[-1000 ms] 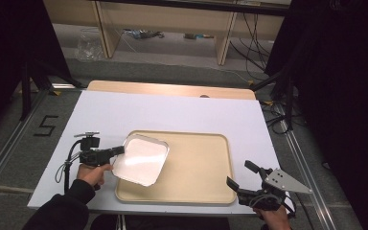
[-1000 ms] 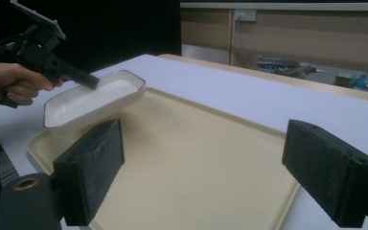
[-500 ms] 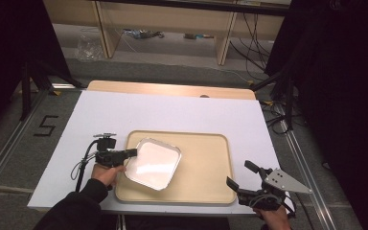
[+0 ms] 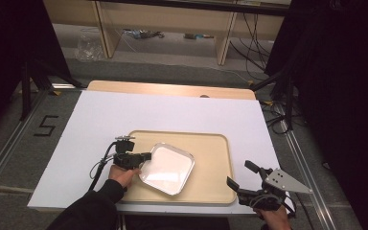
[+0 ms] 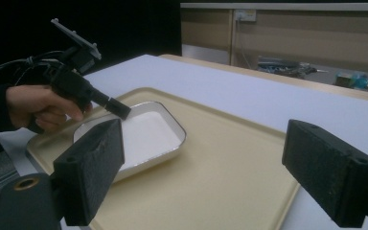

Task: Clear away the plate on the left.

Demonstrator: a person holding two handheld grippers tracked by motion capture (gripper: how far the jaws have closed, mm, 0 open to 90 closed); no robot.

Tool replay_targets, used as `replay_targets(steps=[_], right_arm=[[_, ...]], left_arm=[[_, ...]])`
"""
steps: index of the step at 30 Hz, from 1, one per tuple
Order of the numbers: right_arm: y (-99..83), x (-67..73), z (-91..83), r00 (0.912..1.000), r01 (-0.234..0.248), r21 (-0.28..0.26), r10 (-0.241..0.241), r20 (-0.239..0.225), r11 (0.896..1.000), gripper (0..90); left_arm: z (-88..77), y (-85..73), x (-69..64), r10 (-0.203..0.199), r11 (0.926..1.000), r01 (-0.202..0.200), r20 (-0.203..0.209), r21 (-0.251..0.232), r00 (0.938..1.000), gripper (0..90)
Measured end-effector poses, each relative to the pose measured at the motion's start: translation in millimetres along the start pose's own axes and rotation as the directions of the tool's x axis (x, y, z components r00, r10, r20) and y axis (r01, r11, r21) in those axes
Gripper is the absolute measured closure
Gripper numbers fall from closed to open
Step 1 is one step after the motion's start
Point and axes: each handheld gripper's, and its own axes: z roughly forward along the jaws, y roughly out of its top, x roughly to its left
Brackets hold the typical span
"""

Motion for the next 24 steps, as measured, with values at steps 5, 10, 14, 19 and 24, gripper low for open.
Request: replay_targets(steps=[5,10,14,19,24], right_arm=[[0.0,-0.4,-0.1,1.0000,0.004,-0.001,-0.004,0.004,1.000,15.2],[-0.2,0.1,0.5,0.9999,-0.006,-0.006,0.006,-0.011,1.000,15.2],[0.0,-0.1,-0.4,1.0000,-0.005,-0.004,0.005,-0.004,1.000,15.2],[-0.2,0.8,-1.1,0.9999,-0.014,-0.002,0.014,-0.001,1.000,15.2],[-0.1,-0.1,-0.4,1.0000,-0.004,-0.005,0.004,-0.005,1.000,15.2]], left_arm=[[9.8,-5.4,-7.8,0.026,0.9990,-0.025,-0.009,0.038,0.9996,88.4],[8.6,-8.2,-11.9,0.053,0.9977,-0.053,-0.008,0.042,0.9986,88.1],[8.6,-12.4,-13.3,0.053,0.9967,-0.053,0.004,0.062,0.9986,87.0],[4.8,-14.3,-14.4,0.072,0.9937,-0.073,0.007,0.085,0.9974,84.5],[-5.4,-21.5,-14.7,0.081,0.9894,-0.085,0.039,0.117,0.9959,81.2]])
